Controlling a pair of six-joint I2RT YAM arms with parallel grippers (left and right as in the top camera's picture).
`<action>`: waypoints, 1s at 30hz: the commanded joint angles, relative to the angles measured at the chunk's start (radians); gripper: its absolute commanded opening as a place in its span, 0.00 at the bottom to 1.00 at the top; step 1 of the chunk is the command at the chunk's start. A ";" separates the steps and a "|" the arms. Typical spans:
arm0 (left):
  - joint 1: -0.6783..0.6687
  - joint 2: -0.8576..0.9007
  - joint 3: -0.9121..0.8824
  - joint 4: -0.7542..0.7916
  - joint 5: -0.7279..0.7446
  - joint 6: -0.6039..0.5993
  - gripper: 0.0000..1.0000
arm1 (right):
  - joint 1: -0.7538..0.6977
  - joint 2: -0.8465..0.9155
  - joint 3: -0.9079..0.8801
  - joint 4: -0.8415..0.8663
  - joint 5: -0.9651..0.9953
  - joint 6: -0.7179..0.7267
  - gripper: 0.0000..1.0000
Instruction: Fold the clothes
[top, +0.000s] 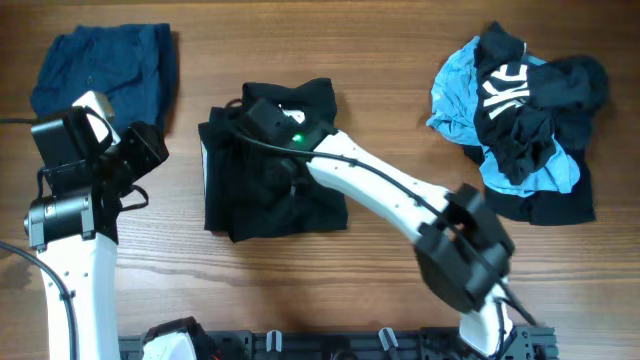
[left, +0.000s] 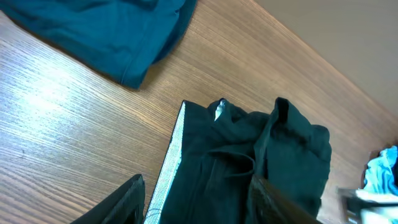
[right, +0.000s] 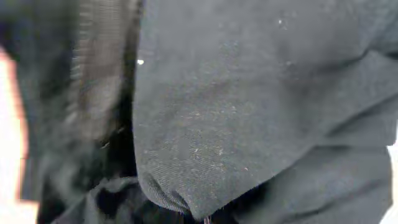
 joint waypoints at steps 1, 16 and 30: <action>0.006 0.018 0.008 0.001 -0.002 -0.004 0.54 | 0.006 -0.111 0.029 -0.025 -0.127 -0.048 0.05; 0.006 0.028 0.008 0.039 -0.048 -0.005 0.54 | 0.176 -0.118 -0.035 0.000 -0.249 -0.022 0.70; -0.032 0.040 0.008 0.024 -0.047 0.007 0.52 | -0.241 -0.281 -0.023 -0.163 -0.334 -0.098 1.00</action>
